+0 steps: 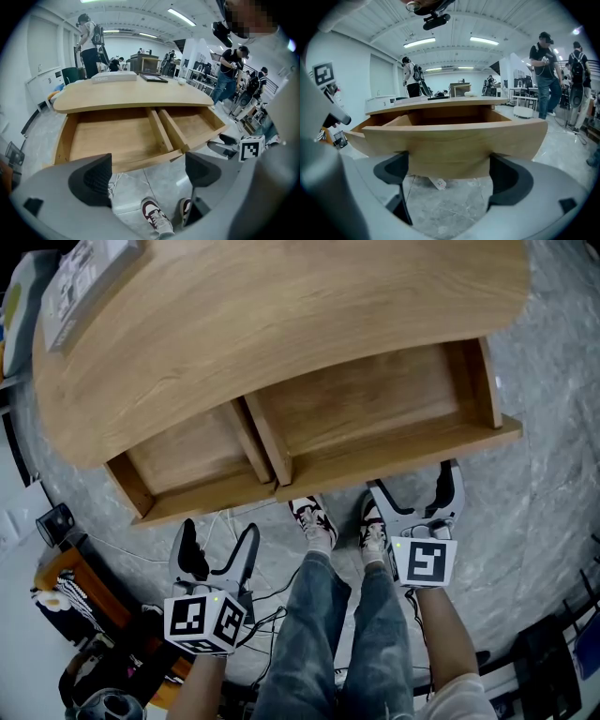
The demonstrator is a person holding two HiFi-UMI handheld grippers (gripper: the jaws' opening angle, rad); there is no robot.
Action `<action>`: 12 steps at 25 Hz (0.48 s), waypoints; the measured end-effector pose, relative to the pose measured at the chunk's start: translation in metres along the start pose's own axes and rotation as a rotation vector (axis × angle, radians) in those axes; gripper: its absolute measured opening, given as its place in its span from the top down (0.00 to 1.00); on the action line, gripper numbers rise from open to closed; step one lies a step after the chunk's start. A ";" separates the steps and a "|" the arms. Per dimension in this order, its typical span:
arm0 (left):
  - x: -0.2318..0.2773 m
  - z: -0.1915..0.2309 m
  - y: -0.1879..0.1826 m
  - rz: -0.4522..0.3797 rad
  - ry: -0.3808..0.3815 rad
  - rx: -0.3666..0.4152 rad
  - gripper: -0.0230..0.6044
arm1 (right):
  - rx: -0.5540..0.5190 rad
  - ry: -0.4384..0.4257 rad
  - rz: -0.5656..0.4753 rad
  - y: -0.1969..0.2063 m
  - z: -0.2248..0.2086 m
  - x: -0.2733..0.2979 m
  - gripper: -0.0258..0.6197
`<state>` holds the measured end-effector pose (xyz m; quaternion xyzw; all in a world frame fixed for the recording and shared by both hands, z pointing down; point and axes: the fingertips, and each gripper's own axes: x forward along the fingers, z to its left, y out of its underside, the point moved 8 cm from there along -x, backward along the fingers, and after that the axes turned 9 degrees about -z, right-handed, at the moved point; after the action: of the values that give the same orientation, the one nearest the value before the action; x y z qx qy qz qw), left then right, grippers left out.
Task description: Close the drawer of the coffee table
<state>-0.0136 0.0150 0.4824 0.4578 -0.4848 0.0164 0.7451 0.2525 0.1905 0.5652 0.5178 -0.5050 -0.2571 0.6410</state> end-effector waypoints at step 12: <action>-0.002 0.008 0.000 -0.006 0.002 -0.014 0.18 | -0.006 0.006 0.015 -0.001 0.001 0.001 0.11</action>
<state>-0.0198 0.0103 0.4821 0.4541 -0.4827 0.0110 0.7488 0.2519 0.1891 0.5643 0.5126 -0.5062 -0.2525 0.6459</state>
